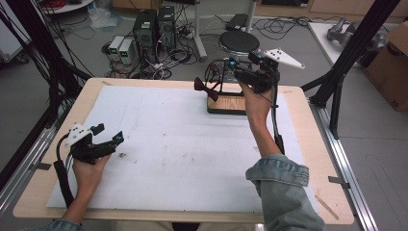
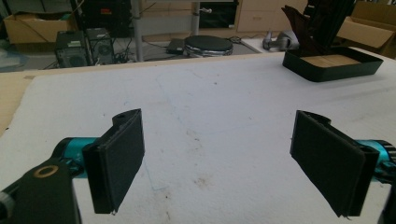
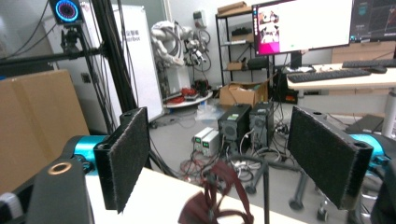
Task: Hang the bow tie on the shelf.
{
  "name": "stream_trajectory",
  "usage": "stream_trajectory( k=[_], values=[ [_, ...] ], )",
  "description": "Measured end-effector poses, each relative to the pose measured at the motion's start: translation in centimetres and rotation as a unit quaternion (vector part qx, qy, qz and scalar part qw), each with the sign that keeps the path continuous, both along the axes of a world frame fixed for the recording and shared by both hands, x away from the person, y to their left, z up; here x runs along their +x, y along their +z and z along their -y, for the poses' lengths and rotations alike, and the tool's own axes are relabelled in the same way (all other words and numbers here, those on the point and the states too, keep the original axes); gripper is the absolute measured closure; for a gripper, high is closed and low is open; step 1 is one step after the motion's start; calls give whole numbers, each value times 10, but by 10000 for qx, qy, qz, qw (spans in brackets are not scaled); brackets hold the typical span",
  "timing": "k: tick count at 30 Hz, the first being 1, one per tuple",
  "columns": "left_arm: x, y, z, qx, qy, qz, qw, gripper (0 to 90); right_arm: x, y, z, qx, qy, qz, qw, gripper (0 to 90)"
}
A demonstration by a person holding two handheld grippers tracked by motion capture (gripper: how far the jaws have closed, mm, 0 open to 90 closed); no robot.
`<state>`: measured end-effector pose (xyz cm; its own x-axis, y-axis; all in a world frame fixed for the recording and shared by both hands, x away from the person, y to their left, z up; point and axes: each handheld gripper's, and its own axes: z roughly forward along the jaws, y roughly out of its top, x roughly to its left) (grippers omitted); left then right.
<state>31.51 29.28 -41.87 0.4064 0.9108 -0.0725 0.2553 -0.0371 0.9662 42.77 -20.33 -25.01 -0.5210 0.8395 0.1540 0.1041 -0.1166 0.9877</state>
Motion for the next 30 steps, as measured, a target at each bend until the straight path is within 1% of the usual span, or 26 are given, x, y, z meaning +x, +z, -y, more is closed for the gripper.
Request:
stream_trajectory(
  k=[2,5,7,8,13,16,21,22,24,26,29,30],
  values=[
    [0,0,0,-2,3,0,10000,181,-8,-3,5,-39,17,64,10000,200],
    [0,0,1,-2,15,-1,10000,181,-19,-11,11,-261,-26,96,9996,196],
    [0,0,1,2,12,0,10000,180,-26,-17,16,-356,-54,107,9993,193],
    [0,0,1,10,10,-1,10000,180,-29,-20,18,-395,-48,63,9992,193],
    [0,0,1,7,26,1,10000,181,-48,-38,31,-402,-117,66,9991,193],
    [0,0,1,12,32,3,10000,180,-58,-48,37,-389,-122,-22,9992,192],
    [0,0,0,39,42,-1,10000,180,-77,-63,47,-374,-191,-6,9991,191],
    [0,0,0,40,46,3,10000,180,-81,-67,48,-413,-223,24,9989,187],
    [0,0,0,34,55,-5,10000,180,-87,-73,50,-439,-238,-14,9988,183],
    [-1,0,0,38,58,-6,10000,180,-93,-80,52,-447,-249,2,9987,177],
    [-1,1,0,39,71,1,10000,180,-102,-91,55,-457,-270,-63,9986,171],
    [-2,1,0,31,77,7,10000,180,-104,-94,56,-503,-276,-180,9982,143]
  ],
)
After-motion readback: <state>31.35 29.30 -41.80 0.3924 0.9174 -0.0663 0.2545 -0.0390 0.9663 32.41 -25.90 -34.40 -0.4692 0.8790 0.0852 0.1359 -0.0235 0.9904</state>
